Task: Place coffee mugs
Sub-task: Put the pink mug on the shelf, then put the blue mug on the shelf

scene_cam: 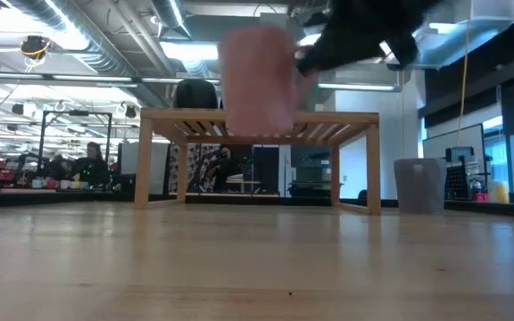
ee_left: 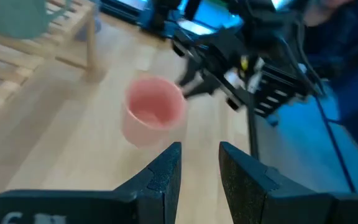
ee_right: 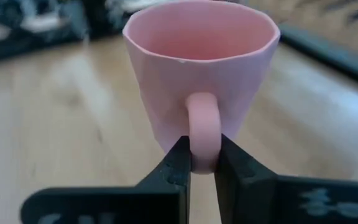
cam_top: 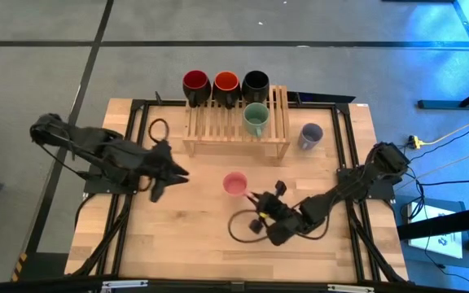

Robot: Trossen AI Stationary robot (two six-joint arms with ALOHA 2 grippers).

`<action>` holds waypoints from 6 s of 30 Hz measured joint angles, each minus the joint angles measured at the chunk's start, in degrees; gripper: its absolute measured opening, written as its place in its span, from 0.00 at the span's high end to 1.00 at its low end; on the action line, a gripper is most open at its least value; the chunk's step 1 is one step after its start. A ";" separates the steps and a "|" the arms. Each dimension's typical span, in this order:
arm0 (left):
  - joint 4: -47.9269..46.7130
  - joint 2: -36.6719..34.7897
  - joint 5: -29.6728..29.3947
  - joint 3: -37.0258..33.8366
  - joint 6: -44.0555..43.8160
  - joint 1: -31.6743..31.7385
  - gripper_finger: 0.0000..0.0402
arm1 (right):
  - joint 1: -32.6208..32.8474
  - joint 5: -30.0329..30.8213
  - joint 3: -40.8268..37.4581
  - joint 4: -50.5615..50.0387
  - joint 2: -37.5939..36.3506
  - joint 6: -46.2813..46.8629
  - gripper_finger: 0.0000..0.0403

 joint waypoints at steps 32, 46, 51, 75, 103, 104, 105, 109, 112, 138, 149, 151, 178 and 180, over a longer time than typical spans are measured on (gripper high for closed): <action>-11.09 -6.22 -2.78 0.06 7.68 -2.75 0.75 | -22.60 10.67 42.73 -28.76 17.55 10.44 0.94; -11.13 -6.17 -2.67 0.06 8.09 -2.75 0.75 | -24.98 9.36 42.78 -37.66 17.46 19.53 0.94; -11.11 -6.17 -2.67 0.06 8.09 -2.75 0.75 | -24.95 8.36 41.97 -38.45 17.40 22.80 0.92; -10.76 -6.17 -3.04 0.06 8.06 -2.75 0.75 | -24.80 0.73 45.08 -42.50 17.22 19.25 0.53; -10.63 -5.86 -8.39 -1.12 7.98 -2.71 0.75 | -10.56 -16.13 9.11 -73.89 -16.37 50.16 0.49; -10.58 -5.74 -9.45 -1.12 7.97 -2.71 0.75 | -11.03 -16.02 6.19 -73.28 -19.35 50.65 0.49; -10.61 -5.72 -10.52 -1.14 7.96 -2.71 0.75 | -11.47 -16.00 3.47 -72.87 -22.03 51.45 0.49; -10.26 -5.76 -13.64 -1.14 7.73 -2.68 0.75 | -13.40 -15.22 -6.63 -70.23 -31.17 55.37 0.49; -10.22 -5.76 -15.27 -1.14 5.48 -2.68 0.75 | -15.30 -14.29 -13.54 -66.96 -36.79 57.48 0.49; -10.11 -5.76 -23.85 -1.14 0.09 -2.68 0.75 | -62.83 -29.02 -25.61 -44.56 -47.33 28.00 0.49; -10.09 -5.76 -22.32 -1.12 0.09 -2.68 0.75 | -74.63 -36.96 -25.59 -33.87 -37.67 19.56 0.49; -10.09 -5.76 -22.32 -1.12 0.07 -2.68 0.75 | -75.01 -36.49 -25.59 -33.89 -35.36 18.33 0.49; -10.02 -5.76 -22.32 -1.12 0.09 -2.68 0.75 | -65.93 -36.54 -25.61 -42.56 -41.13 10.83 0.98; -10.04 -5.76 -22.32 -1.12 0.09 -2.69 0.75 | -62.59 -37.09 -25.61 -45.39 -43.22 11.86 0.98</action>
